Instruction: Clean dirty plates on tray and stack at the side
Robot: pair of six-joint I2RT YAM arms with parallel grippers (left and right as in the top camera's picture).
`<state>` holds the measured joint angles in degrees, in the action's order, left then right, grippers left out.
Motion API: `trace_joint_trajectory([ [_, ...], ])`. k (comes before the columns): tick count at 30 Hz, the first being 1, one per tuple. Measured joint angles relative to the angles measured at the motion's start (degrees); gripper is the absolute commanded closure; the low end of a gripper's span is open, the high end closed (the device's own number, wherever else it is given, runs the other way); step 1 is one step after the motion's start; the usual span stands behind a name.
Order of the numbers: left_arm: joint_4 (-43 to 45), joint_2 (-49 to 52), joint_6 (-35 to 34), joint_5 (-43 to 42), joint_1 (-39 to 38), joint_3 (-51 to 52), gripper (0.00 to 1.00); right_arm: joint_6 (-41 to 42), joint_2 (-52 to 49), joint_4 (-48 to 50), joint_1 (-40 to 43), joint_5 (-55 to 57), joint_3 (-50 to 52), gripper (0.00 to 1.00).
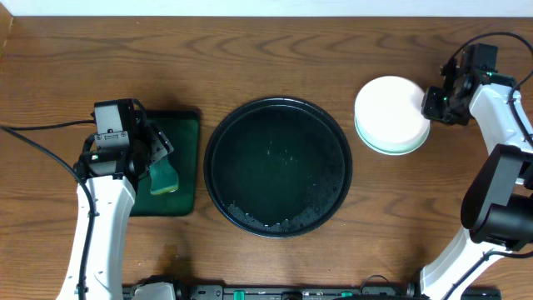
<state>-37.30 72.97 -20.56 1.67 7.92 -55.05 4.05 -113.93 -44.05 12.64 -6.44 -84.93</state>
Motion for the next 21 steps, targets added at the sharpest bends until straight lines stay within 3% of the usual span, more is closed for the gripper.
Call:
trace_joint_trajectory([
  [2, 0.0, 0.0, 0.0, 0.0, 0.0, 0.0, 0.2, 0.39, -0.02, -1.53, -0.02, -0.2, 0.0, 0.93],
  [3, 0.0, 0.0, 0.0, 0.0, 0.02, 0.0, 0.2, 0.66, -0.02, -2.34, -0.02, -0.24, 0.02, 0.8],
  [6, 0.0, 0.0, 0.0, 0.0, 0.02, 0.0, 0.2, 1.36, 0.07, -5.05, -0.02, -0.22, 0.04, 0.66],
  [13, 0.0, 0.0, 0.02, 0.0, 0.0, 0.0, 0.2, 2.93, 9.03, -14.08, -0.07, -1.18, 0.46, 0.18],
  [19, 0.02, 0.0, 0.02, 0.0, 0.0, 0.0, 0.2, 3.26, 25.66, -22.29, -3.54, -2.05, 0.46, 0.14],
  [20, 0.02, 0.0, 0.02, 0.02, 0.02, 0.0, 0.2, 3.52, 28.33, -23.02, -5.05, -2.16, 0.52, 0.01],
  [21, 0.02, 0.0, 0.02, 0.02, 0.0, 0.0, 0.2, 4.2, 30.53, -24.04, -6.54, -2.32, 0.57, 0.01],
])
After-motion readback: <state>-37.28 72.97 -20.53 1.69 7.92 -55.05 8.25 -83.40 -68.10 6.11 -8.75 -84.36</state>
